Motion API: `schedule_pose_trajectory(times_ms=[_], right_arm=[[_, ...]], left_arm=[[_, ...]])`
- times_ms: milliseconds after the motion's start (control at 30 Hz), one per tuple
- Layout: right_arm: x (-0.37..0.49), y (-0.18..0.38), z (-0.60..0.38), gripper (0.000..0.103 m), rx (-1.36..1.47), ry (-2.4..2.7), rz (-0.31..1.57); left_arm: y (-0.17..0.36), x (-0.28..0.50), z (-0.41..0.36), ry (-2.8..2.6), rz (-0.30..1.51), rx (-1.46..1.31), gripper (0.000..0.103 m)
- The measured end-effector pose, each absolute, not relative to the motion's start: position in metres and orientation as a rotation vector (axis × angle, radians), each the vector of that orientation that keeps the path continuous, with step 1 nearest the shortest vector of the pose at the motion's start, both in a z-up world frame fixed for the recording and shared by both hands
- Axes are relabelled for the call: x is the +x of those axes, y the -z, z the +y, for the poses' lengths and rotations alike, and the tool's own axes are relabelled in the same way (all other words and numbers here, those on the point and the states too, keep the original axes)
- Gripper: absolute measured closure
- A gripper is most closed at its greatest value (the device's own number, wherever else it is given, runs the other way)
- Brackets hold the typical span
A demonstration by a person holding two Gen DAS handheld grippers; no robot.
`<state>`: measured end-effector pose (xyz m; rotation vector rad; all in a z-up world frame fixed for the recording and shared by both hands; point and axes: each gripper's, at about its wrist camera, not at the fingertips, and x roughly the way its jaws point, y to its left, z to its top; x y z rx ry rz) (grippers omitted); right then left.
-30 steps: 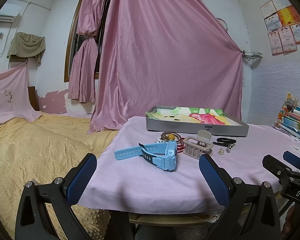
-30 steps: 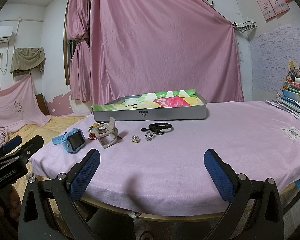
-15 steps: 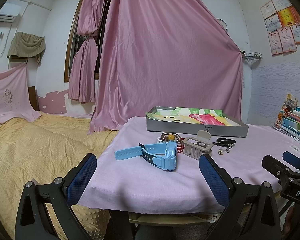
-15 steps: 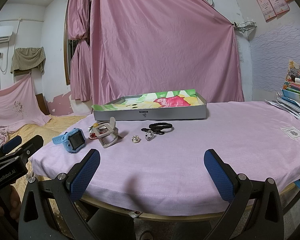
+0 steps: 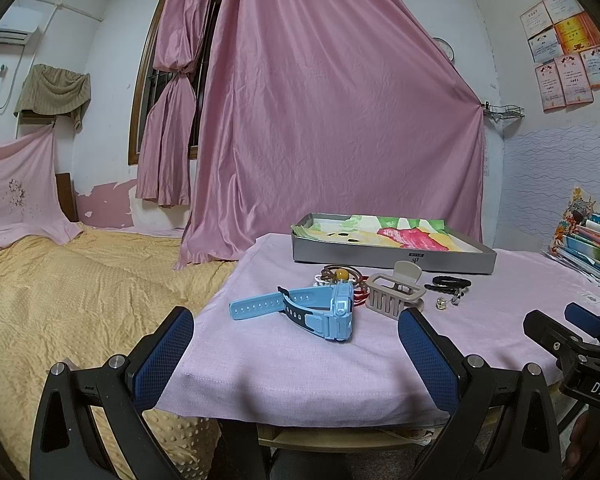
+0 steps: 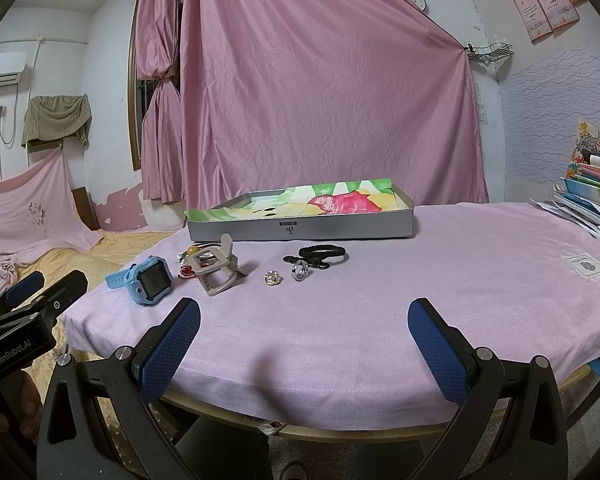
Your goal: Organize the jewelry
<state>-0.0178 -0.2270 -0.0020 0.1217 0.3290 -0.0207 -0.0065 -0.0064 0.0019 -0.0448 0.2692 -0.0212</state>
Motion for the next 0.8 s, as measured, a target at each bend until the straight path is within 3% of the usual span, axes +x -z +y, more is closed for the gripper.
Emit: schedule_pose_trajectory(times_ms=[800], right_arm=[[-0.0176,0.0029,-0.2266,0.001,0.122,0.021,0.329]], left_arm=[[-0.0005,-0.0069,-0.0068,0.024,0.273,-0.047,0.0]])
